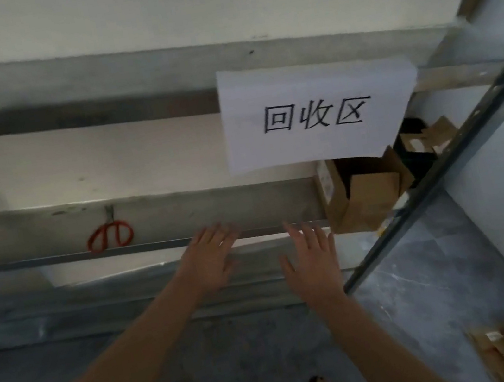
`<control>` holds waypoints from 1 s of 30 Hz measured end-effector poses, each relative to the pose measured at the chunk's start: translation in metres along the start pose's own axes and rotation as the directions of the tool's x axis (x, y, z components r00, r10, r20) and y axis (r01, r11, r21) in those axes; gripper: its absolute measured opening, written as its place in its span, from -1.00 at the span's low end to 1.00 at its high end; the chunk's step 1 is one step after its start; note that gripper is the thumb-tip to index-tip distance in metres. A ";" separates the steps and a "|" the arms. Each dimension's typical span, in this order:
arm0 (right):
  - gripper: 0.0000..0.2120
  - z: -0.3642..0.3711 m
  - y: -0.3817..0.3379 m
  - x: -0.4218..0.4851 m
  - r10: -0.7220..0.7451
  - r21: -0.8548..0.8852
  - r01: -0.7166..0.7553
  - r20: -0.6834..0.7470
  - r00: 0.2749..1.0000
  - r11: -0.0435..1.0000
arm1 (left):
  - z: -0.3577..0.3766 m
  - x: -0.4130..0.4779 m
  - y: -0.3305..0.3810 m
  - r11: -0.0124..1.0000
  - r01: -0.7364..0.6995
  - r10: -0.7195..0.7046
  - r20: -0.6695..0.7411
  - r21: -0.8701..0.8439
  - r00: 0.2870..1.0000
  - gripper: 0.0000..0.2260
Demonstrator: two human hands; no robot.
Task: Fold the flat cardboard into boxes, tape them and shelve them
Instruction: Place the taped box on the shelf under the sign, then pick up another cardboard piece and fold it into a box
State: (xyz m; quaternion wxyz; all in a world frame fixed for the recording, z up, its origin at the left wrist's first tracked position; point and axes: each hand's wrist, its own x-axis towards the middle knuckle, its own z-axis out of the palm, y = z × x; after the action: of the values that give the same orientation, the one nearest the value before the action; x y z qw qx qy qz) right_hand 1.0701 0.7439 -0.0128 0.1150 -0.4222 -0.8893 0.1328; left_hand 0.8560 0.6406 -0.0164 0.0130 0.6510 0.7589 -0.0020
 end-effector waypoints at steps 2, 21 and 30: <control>-0.42 0.010 -0.055 0.004 -0.074 -0.041 0.074 -0.001 0.997 0.996 | -0.007 -0.035 -0.039 0.996 0.062 -0.062 -0.014 0.069 0.998 -0.42; -0.43 0.175 -0.544 0.010 -0.499 0.089 0.491 0.151 0.853 0.866 | -0.028 -0.357 -0.422 0.826 0.563 -0.563 -0.098 -0.032 0.821 -0.40; -0.40 0.248 -0.753 0.064 -0.620 0.167 0.598 0.258 0.741 0.784 | -0.023 -0.457 -0.620 0.712 0.702 -0.702 -0.043 -0.022 0.711 -0.43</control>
State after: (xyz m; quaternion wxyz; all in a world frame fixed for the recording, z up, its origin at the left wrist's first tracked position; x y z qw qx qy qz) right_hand 0.4097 0.3019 0.0118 0.0316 -0.0790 -0.9795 0.1828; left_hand 0.3121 0.0947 0.0085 -0.0060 0.3140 0.9493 0.0103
